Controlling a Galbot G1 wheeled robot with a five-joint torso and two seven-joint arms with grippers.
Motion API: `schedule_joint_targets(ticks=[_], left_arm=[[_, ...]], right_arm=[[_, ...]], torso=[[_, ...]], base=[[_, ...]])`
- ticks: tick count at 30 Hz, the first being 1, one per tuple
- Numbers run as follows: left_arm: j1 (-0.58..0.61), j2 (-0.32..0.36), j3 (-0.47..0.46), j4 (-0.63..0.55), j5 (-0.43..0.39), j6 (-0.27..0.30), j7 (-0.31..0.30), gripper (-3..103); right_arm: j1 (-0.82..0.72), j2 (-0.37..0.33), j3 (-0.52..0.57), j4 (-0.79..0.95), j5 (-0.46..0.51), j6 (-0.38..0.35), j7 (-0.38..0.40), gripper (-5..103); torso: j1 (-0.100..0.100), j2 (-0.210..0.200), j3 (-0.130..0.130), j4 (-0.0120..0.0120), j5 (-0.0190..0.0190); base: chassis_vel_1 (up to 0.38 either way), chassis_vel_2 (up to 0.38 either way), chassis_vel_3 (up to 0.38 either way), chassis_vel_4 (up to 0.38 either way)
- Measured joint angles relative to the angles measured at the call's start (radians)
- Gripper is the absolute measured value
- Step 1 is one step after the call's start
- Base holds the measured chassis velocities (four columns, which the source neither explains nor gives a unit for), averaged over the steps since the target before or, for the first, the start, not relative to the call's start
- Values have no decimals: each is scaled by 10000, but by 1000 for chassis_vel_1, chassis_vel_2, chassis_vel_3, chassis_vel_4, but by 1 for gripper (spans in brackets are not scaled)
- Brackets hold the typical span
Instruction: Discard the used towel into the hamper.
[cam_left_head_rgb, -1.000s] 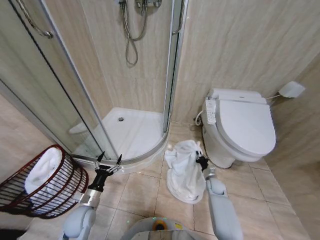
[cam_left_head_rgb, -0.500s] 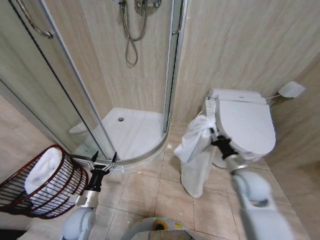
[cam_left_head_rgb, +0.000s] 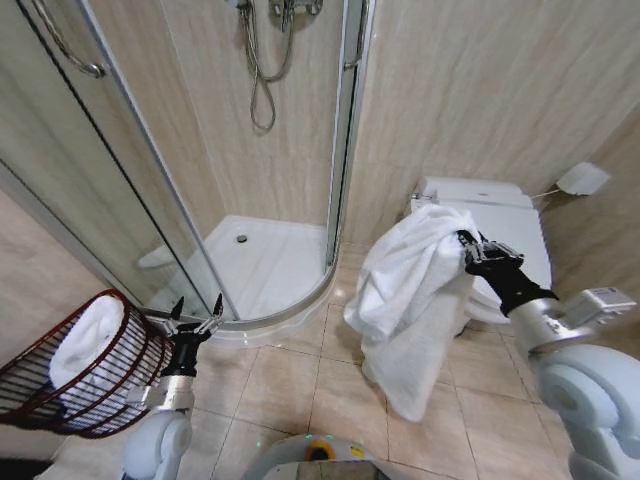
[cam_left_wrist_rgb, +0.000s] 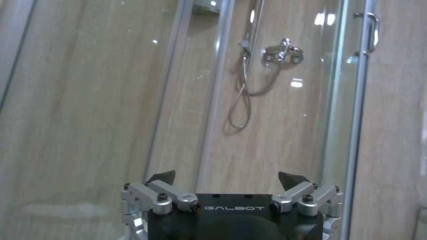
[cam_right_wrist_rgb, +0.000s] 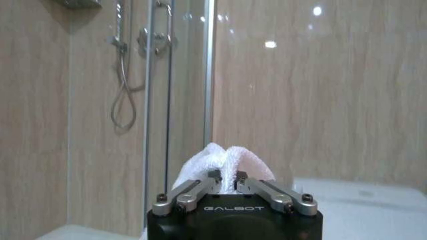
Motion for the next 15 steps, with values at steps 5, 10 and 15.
schedule_joint_targets(ticks=[5,10,15], left_arm=[[-97,52,-39,90,-93,-4,-23,100],[-117,117,-64,165,-171,-21,-8,100],[-177,192,-84,331,-237,-119,45,100]], right_arm=[[-163,162,-87,-49,11,-13,-31,7],[-113,247,-250,-83,-125,-20,-228,7],[-157,370,-372,-113,-479,89,-886,7]], torso=[[0,0,0,-2,-1],[0,0,0,2,-3],[0,0,0,0,-5]], base=[[0,0,0,0],[8,9,12,10],[51,68,65,47]])
